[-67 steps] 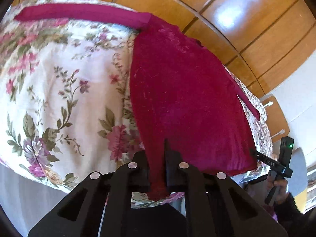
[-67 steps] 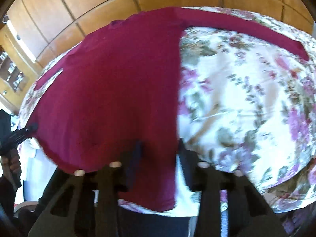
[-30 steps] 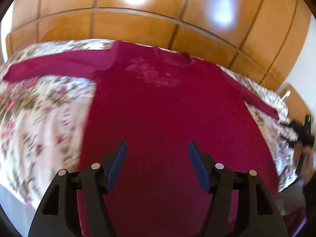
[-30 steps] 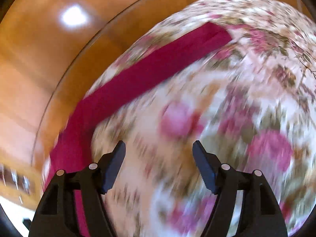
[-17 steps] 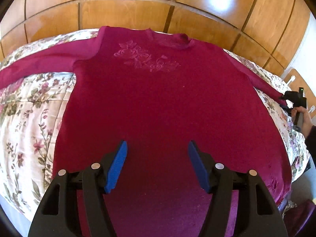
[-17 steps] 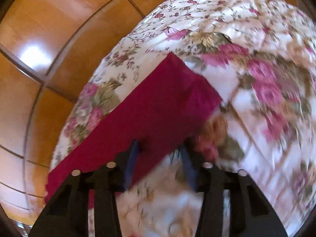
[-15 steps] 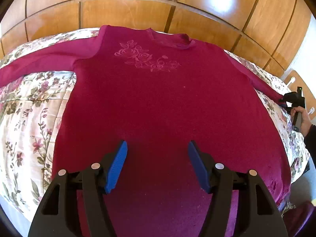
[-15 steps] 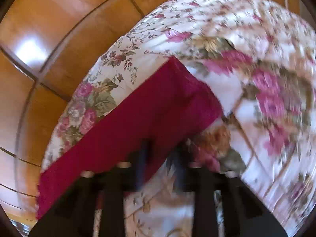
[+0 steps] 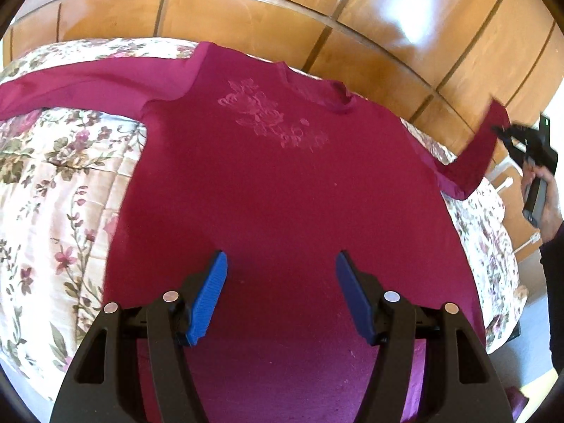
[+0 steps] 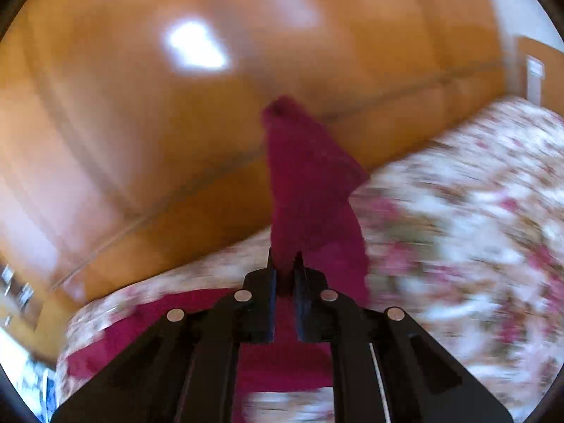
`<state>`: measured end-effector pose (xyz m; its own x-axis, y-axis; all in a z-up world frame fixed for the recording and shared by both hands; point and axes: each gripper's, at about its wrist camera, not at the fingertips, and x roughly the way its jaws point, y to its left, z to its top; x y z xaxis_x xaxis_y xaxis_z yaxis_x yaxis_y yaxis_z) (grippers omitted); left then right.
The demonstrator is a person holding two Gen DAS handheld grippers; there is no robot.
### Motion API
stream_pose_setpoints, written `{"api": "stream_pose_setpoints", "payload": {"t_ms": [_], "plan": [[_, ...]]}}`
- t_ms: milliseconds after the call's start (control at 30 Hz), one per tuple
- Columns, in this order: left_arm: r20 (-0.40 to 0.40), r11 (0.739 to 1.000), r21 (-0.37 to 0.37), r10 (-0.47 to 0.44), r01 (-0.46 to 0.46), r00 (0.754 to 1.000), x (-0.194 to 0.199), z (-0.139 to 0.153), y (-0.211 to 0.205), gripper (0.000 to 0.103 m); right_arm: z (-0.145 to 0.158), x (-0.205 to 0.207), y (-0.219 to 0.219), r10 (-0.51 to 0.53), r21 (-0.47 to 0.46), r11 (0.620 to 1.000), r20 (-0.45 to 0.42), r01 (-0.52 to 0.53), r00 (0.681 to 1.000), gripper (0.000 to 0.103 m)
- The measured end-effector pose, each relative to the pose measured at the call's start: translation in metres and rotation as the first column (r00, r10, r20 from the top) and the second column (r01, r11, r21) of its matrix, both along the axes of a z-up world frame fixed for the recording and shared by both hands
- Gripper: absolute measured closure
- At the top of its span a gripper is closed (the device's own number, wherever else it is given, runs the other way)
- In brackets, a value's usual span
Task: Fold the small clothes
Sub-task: 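Grasp a sleeve with the right gripper and fold it across the sweater body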
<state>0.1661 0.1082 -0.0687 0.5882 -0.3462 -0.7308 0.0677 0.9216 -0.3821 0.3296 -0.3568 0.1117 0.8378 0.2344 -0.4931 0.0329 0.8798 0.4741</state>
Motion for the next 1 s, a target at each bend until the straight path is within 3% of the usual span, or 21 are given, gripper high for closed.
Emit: {"api": "stream_pose_setpoints", "payload": {"t_ms": [167, 333, 433, 467, 533, 733, 900, 1000], "plan": [[0.015, 0.999, -0.029, 0.023, -0.023, 1.000, 0.004, 0.007, 0.012, 0.040, 0.008, 0.029, 0.120, 0.243, -0.008, 0.970, 0.027, -0.242, 0.970, 0.096], [0.025, 0.998, -0.058, 0.040, -0.039, 0.999, 0.015, 0.011, 0.020, 0.040, -0.018, 0.049, 0.236, 0.428, -0.042, 0.902, -0.040, -0.429, 0.903, 0.096], [0.030, 0.996, -0.076, 0.047, -0.045, 0.998, 0.026, 0.014, 0.023, 0.040, -0.035, 0.054, 0.276, 0.478, -0.068, 0.873, -0.084, -0.483, 0.875, 0.087], [0.032, 0.996, -0.082, 0.049, -0.046, 0.998, 0.030, 0.014, 0.024, 0.040, -0.038, 0.053, 0.283, 0.483, -0.073, 0.869, -0.087, -0.489, 0.871, 0.070], [0.033, 0.995, -0.091, 0.054, -0.050, 0.998, 0.039, 0.015, 0.027, 0.040, -0.037, 0.047, 0.278, 0.477, -0.070, 0.874, -0.065, -0.481, 0.876, 0.049], [0.049, 0.994, -0.092, 0.061, -0.056, 0.997, 0.074, 0.018, 0.029, 0.040, -0.036, 0.002, 0.217, 0.407, -0.108, 0.907, -0.028, -0.408, 0.913, 0.043], [0.067, 0.996, -0.070, 0.063, -0.058, 0.996, 0.111, 0.022, 0.029, 0.040, -0.072, -0.046, 0.131, 0.231, -0.177, 0.952, -0.118, -0.249, 0.966, 0.041], [0.053, 0.995, -0.067, 0.071, -0.068, 0.996, 0.142, 0.019, 0.026, 0.040, -0.101, -0.061, 0.097, 0.145, -0.195, 0.963, -0.197, -0.184, 0.970, 0.041]]}}
